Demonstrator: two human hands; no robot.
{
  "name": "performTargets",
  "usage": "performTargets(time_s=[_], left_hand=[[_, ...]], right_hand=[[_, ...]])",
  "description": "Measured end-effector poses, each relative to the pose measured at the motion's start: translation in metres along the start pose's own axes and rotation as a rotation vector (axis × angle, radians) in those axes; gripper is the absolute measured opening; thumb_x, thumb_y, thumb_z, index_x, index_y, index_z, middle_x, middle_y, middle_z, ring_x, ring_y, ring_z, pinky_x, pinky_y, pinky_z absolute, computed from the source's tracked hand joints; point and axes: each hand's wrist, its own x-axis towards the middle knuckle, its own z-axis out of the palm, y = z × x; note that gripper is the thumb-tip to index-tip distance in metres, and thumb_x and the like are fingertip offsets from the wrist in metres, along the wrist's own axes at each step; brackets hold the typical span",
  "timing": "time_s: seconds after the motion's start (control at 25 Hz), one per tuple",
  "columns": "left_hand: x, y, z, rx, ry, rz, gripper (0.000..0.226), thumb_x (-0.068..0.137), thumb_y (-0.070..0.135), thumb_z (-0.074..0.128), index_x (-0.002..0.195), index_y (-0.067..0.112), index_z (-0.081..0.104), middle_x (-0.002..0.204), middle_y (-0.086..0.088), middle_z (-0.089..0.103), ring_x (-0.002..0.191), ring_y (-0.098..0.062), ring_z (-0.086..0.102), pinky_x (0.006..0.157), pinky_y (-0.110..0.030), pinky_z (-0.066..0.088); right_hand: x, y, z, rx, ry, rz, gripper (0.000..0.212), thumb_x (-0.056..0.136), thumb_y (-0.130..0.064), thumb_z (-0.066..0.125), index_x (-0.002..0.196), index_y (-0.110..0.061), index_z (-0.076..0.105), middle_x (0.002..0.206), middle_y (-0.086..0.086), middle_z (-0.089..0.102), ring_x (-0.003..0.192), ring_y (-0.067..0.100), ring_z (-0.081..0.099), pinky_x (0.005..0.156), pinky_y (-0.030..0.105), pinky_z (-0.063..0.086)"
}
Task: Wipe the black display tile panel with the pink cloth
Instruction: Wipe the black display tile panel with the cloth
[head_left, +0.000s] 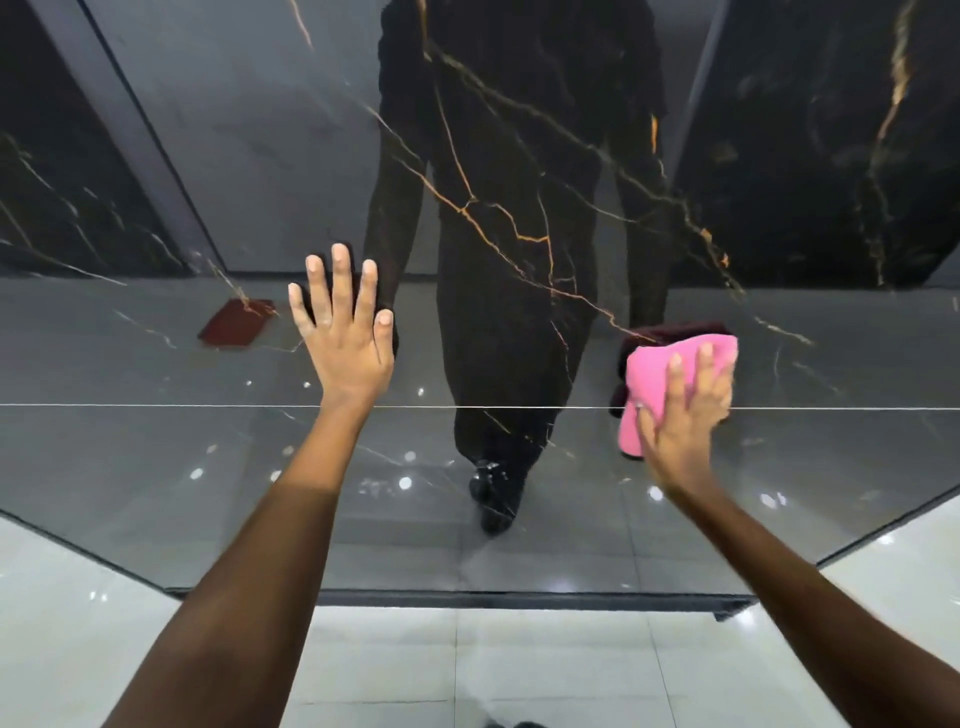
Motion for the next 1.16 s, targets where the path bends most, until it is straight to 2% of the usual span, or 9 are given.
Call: performTargets(time_s=[0.08, 0.2, 0.28, 0.52, 0.8, 0.88, 1.0, 1.08, 1.16], left_hand=[[-0.008, 0.004, -0.008, -0.011, -0.057, -0.054, 0.052, 0.103, 0.035, 0.022, 0.153, 0.025, 0.012, 0.16, -0.003, 0.001, 0.147, -0.014, -0.01, 0.116, -0.041, -0.01], [-0.047, -0.014, -0.026, 0.004, -0.131, -0.311, 0.051, 0.101, 0.031, 0.025, 0.15, 0.017, 0.023, 0.159, -0.01, 0.015, 0.147, -0.023, 0.003, 0.115, -0.048, -0.007], [-0.07, -0.051, -0.043, 0.083, -0.167, -0.414, 0.052, 0.101, 0.031, 0.024, 0.15, 0.013, 0.024, 0.159, -0.007, 0.013, 0.147, -0.024, 0.006, 0.115, -0.052, -0.003], [-0.055, -0.169, -0.076, 0.203, -0.131, -0.444, 0.052, 0.102, 0.028, 0.022, 0.151, 0.011, 0.02, 0.159, -0.01, 0.011, 0.147, -0.028, 0.005, 0.116, -0.039, -0.011], [-0.046, -0.312, -0.089, 0.234, -0.077, -0.362, 0.052, 0.102, 0.025, 0.025, 0.152, 0.012, 0.017, 0.159, -0.013, 0.014, 0.146, -0.032, 0.008, 0.115, -0.035, -0.015], [-0.047, -0.348, -0.092, 0.221, -0.105, -0.303, 0.052, 0.102, 0.024, 0.027, 0.152, 0.012, 0.019, 0.158, -0.014, 0.014, 0.146, -0.034, 0.008, 0.116, -0.037, -0.014], [-0.051, -0.389, -0.084, 0.15, -0.136, -0.1, 0.049, 0.102, 0.027, 0.026, 0.147, 0.008, 0.026, 0.154, -0.022, 0.018, 0.139, -0.045, 0.01, 0.116, -0.04, -0.011], [-0.049, -0.404, -0.073, 0.101, -0.111, -0.004, 0.049, 0.103, 0.033, 0.02, 0.147, 0.013, 0.024, 0.158, -0.014, 0.007, 0.139, -0.045, 0.004, 0.116, -0.042, -0.01], [-0.05, -0.405, -0.067, 0.048, -0.053, 0.012, 0.052, 0.103, 0.037, 0.015, 0.153, 0.025, 0.01, 0.161, 0.004, -0.007, 0.146, -0.03, -0.009, 0.116, -0.042, -0.011]], right_hand=[[-0.002, -0.067, 0.041, -0.001, 0.068, -0.091, 0.075, 0.091, -0.032, 0.041, 0.151, -0.026, -0.004, 0.158, 0.001, -0.019, 0.144, 0.032, -0.018, 0.112, 0.053, 0.004], [0.009, -0.172, 0.078, -0.066, 0.081, -0.399, 0.078, 0.081, -0.017, 0.045, 0.15, -0.026, 0.009, 0.159, 0.005, -0.005, 0.145, 0.035, -0.01, 0.107, 0.055, 0.017], [0.018, -0.182, 0.08, -0.042, 0.055, -0.52, 0.077, 0.083, -0.011, 0.047, 0.149, -0.026, 0.012, 0.156, 0.001, 0.005, 0.146, 0.03, -0.005, 0.111, 0.049, 0.014], [0.005, -0.143, 0.074, 0.044, 0.139, -0.309, 0.068, 0.093, -0.031, 0.04, 0.151, -0.027, 0.005, 0.16, -0.002, -0.008, 0.146, 0.03, -0.009, 0.114, 0.046, 0.004], [0.029, -0.368, 0.146, -0.03, 0.2, -0.498, 0.074, 0.084, -0.015, 0.052, 0.149, -0.023, 0.017, 0.16, 0.003, -0.005, 0.147, 0.031, 0.0, 0.114, 0.051, 0.01], [0.022, -0.355, 0.145, 0.014, 0.173, -0.434, 0.069, 0.092, -0.021, 0.045, 0.151, -0.022, 0.01, 0.16, 0.003, -0.005, 0.147, 0.029, 0.0, 0.115, 0.049, 0.008], [0.003, -0.327, 0.124, 0.092, 0.161, -0.108, 0.059, 0.099, -0.04, 0.031, 0.151, -0.029, 0.005, 0.159, -0.002, -0.009, 0.147, 0.025, -0.006, 0.111, 0.048, 0.012], [0.002, -0.35, 0.127, 0.143, 0.168, 0.092, 0.062, 0.098, -0.044, 0.031, 0.15, -0.032, 0.0, 0.158, -0.007, -0.013, 0.146, 0.022, -0.012, 0.112, 0.048, 0.009], [0.011, -0.41, 0.148, 0.148, 0.169, 0.083, 0.068, 0.095, -0.042, 0.037, 0.15, -0.032, -0.002, 0.158, -0.007, -0.016, 0.145, 0.022, -0.016, 0.113, 0.046, 0.002]])
